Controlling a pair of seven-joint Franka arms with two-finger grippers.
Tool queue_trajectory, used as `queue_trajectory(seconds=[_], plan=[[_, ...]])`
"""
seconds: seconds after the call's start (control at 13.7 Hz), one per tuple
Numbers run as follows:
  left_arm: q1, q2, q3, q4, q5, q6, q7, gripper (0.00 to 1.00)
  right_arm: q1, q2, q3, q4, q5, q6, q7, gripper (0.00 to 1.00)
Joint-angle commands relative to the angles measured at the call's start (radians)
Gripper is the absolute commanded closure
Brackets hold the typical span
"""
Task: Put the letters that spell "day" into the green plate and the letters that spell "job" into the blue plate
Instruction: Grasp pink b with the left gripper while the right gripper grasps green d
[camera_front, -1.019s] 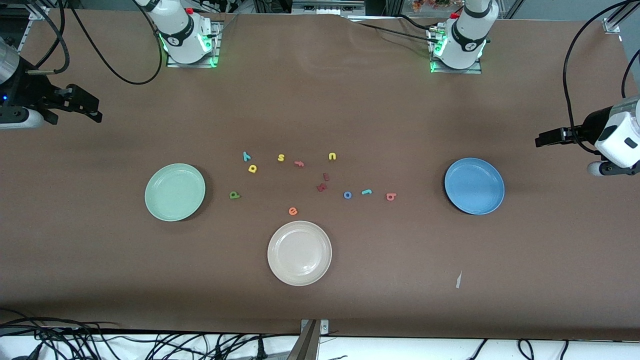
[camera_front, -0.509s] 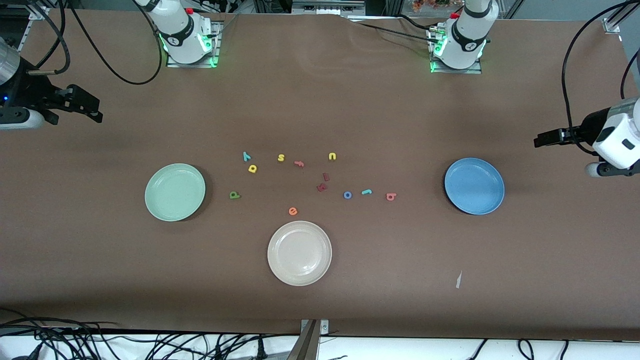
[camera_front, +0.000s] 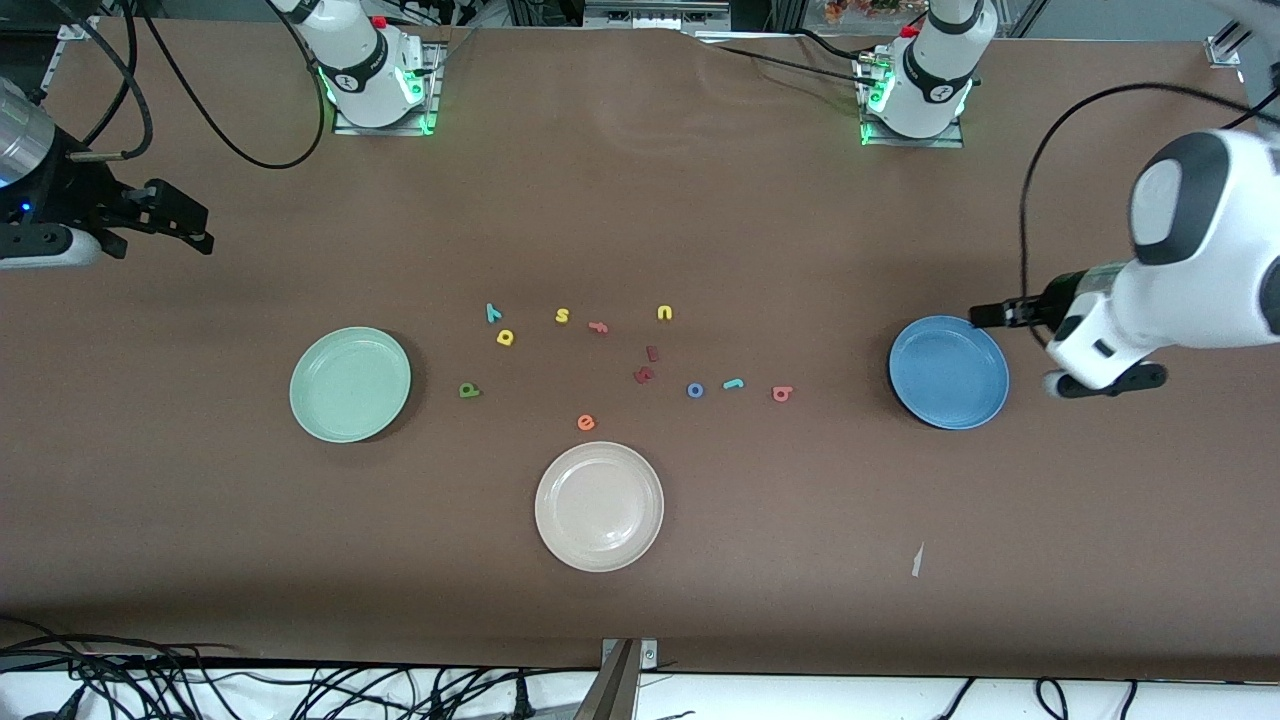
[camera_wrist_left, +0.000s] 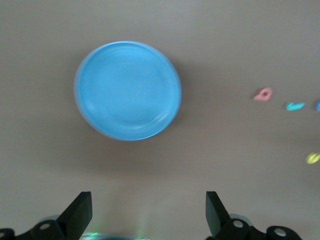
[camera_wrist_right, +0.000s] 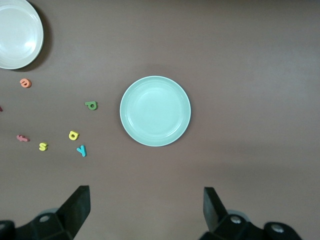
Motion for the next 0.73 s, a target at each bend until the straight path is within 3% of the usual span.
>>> queue_trajectory(seconds=[0.0, 0.22, 0.44, 0.65], plan=[[-0.056, 0.060, 0.006, 0.009, -0.034, 0.077, -0.099, 0.00, -0.004, 0.006, 0.034, -0.032, 0.019, 0.058, 0.008, 0.00], [-0.145, 0.128, 0.006, -0.008, -0.027, 0.207, -0.237, 0.00, 0.028, 0.073, 0.038, -0.011, 0.056, 0.122, 0.075, 0.00], [-0.215, 0.136, 0.007, -0.094, -0.009, 0.351, -0.369, 0.00, 0.097, 0.188, 0.038, 0.052, 0.056, 0.157, 0.172, 0.00], [-0.278, 0.177, 0.006, -0.108, 0.059, 0.434, -0.567, 0.00, 0.144, 0.291, 0.038, 0.077, 0.053, 0.228, 0.235, 0.00]])
